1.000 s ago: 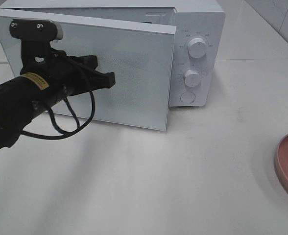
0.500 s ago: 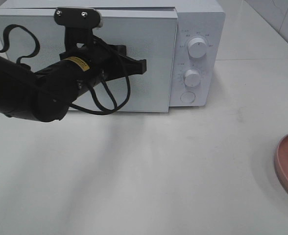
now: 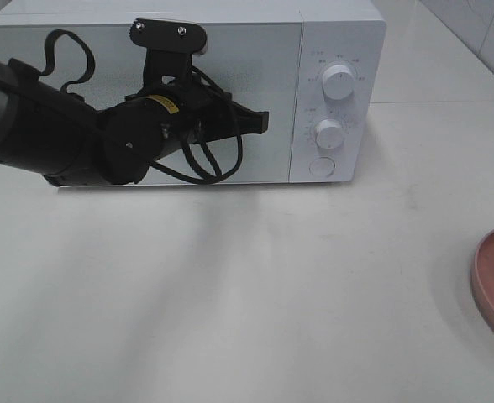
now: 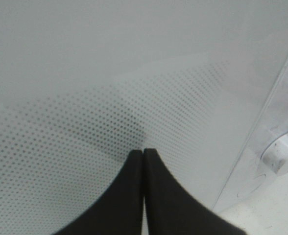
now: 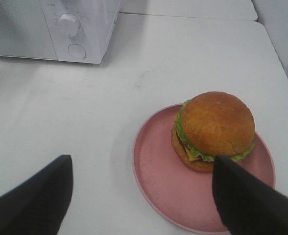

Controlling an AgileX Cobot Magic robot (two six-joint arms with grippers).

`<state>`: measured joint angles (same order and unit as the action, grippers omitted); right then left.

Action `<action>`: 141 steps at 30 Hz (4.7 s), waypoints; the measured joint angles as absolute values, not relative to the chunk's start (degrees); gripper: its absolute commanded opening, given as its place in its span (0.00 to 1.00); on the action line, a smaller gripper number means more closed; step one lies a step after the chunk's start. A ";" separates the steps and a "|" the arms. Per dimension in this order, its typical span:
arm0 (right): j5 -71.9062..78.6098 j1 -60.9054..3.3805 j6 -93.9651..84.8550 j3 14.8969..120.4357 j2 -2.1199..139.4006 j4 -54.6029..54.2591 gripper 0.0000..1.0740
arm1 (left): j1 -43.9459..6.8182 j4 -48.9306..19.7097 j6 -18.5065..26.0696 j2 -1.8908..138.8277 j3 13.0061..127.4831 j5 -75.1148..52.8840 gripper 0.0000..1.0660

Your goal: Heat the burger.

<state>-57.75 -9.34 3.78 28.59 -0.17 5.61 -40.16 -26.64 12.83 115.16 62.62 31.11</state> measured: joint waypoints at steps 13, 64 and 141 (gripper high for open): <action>-57.75 -9.34 3.78 28.59 -0.17 5.44 0.71 | -42.17 -27.22 13.29 113.16 61.94 28.82 0.00; -57.75 -9.34 3.78 28.59 -0.17 5.44 0.71 | -5.90 -10.43 7.79 75.46 56.95 -63.03 0.93; -57.75 -9.34 3.78 28.59 -0.17 5.44 0.70 | 2.12 -8.42 5.90 -0.23 29.79 -61.59 0.92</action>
